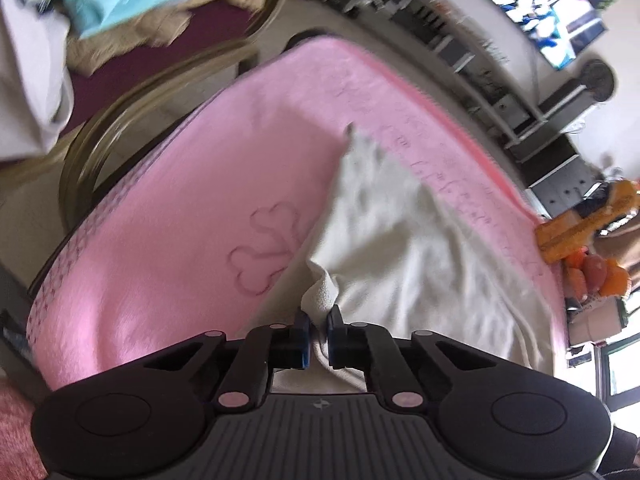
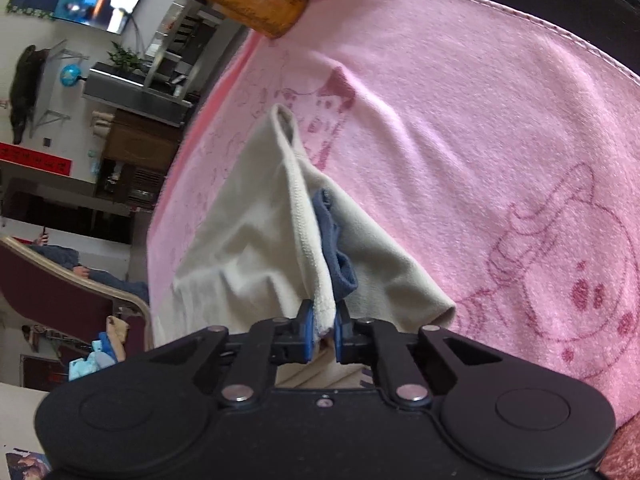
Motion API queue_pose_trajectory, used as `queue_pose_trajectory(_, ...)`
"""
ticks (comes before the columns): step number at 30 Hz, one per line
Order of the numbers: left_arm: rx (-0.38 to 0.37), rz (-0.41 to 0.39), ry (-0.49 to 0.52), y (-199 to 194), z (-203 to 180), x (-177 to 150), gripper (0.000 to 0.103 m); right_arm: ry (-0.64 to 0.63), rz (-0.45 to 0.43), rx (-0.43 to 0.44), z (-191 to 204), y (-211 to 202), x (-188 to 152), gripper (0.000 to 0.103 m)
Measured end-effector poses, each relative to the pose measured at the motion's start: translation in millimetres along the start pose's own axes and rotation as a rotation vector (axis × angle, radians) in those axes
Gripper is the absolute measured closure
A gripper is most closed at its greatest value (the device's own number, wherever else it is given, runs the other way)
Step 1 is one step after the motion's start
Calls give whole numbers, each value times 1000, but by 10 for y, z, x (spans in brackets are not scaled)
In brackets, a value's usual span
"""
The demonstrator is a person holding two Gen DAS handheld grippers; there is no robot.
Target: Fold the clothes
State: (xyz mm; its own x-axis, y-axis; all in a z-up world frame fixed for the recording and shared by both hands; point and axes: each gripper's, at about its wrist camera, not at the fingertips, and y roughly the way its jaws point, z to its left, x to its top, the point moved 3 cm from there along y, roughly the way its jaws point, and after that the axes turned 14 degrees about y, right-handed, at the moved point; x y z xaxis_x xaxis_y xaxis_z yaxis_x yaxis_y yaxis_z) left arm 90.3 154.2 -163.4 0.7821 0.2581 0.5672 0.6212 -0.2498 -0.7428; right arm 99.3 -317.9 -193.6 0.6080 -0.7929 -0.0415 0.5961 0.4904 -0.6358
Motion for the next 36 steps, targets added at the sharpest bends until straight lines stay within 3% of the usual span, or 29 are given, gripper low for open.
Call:
queue_pose_trajectory(3,-155,-129,-23,-270,-38,121,98,49,21,229,97,-166,25,96)
queue_pose_trajectory(5,-180,-173,-56,-397,32,171,98,46,-8,329,167,-346,66,96)
queue_pose_trajectory(6,-193,-195,-73,-460,68,195,98,42,-22,321,170,-397,89,96)
queue_pose_trajectory(7,-155,-141,-80,-395,113,172,98,37,-35,277,152,-424,115,96)
queue_pose_trajectory(9,-81,-14,-87,-224,183,79,98,22,-36,64,41,-340,140,96)
queue_pose_trajectory(11,8,99,-45,-52,157,-61,98,47,9,-74,-100,-199,117,97)
queue_pose_trajectory(14,55,137,26,33,61,-100,98,-38,-7,-160,-63,-150,60,97)
queue_pose_trajectory(16,17,89,-4,-30,88,-62,98,-51,-11,-147,-21,-161,42,97)
queue_pose_trajectory(21,-87,-35,-82,-241,154,29,98,-8,-14,8,36,-338,71,97)
queue_pose_trajectory(24,-115,-61,-101,-378,177,21,98,19,-10,83,48,-440,85,97)
queue_pose_trajectory(29,-98,-11,-77,-437,133,-99,98,8,0,85,10,-547,10,97)
queue_pose_trajectory(34,-110,-12,-76,-465,134,-163,98,-26,-8,85,0,-649,-79,97)
queue_pose_trajectory(36,-55,32,-43,-393,110,-201,98,-36,-17,68,-10,-670,-73,97)
